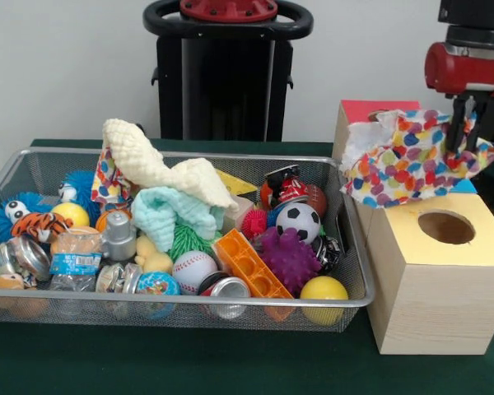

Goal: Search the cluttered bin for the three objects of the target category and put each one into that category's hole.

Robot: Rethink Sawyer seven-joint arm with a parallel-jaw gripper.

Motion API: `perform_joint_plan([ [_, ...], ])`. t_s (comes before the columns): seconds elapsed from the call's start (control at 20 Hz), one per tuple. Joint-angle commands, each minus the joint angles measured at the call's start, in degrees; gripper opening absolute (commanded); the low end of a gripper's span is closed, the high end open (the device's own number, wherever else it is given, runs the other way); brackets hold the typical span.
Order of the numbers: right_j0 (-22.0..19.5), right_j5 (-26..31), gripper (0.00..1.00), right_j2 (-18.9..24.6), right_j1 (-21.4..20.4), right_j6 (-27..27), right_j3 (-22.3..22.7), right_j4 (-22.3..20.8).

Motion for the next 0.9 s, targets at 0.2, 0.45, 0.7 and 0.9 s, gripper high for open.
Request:
perform_joint_plan([
  [0.2, -2.9, 3.4, 0.0, 0.3, 8.5, 12.5, -9.8, 5.2],
  [0.45, -4.9, 1.9, 0.0, 0.9, 10.9, 10.3, -12.8, 5.8],
  [0.7, -7.6, -1.8, 0.0, 2.4, 12.6, 8.4, -12.7, 5.7],
  [0.9, -9.5, -4.3, 0.0, 3.8, 13.8, 6.9, -12.3, 4.7],
])
